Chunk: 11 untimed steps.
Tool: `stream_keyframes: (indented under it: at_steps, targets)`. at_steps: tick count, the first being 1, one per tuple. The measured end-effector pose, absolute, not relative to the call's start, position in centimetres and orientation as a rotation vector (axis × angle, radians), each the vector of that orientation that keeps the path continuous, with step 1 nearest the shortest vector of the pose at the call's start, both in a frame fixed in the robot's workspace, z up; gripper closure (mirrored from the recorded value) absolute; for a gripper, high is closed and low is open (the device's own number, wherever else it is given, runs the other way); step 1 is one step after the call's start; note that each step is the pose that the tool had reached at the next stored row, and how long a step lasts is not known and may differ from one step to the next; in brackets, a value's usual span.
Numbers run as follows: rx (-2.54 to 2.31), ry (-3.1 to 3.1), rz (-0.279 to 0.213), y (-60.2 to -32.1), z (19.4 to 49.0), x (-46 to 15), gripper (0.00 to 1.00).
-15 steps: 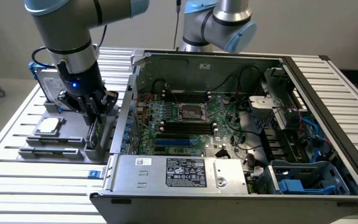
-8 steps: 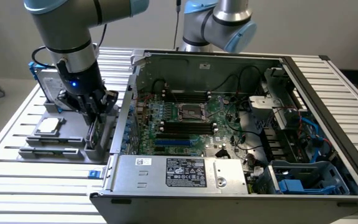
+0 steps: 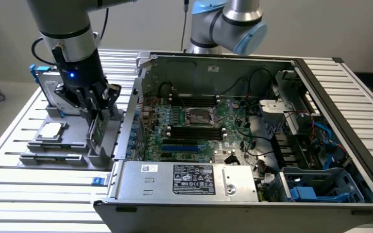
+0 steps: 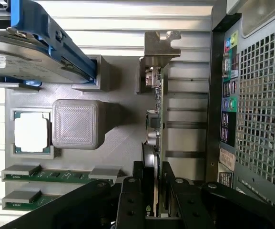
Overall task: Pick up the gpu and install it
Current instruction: 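Pick up the gpu and move the gpu toward the slot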
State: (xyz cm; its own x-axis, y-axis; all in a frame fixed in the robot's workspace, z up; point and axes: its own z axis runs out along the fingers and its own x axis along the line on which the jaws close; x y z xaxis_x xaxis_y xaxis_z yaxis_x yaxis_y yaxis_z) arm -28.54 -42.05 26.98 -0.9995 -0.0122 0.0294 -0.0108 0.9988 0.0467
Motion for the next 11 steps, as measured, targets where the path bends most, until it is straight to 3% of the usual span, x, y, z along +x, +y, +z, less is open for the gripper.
stream_keyframes:
  at_steps: [11]
  targets:
    - [0.018, -3.111, -0.072, -42.0, 32.0, -28.5, 0.73]
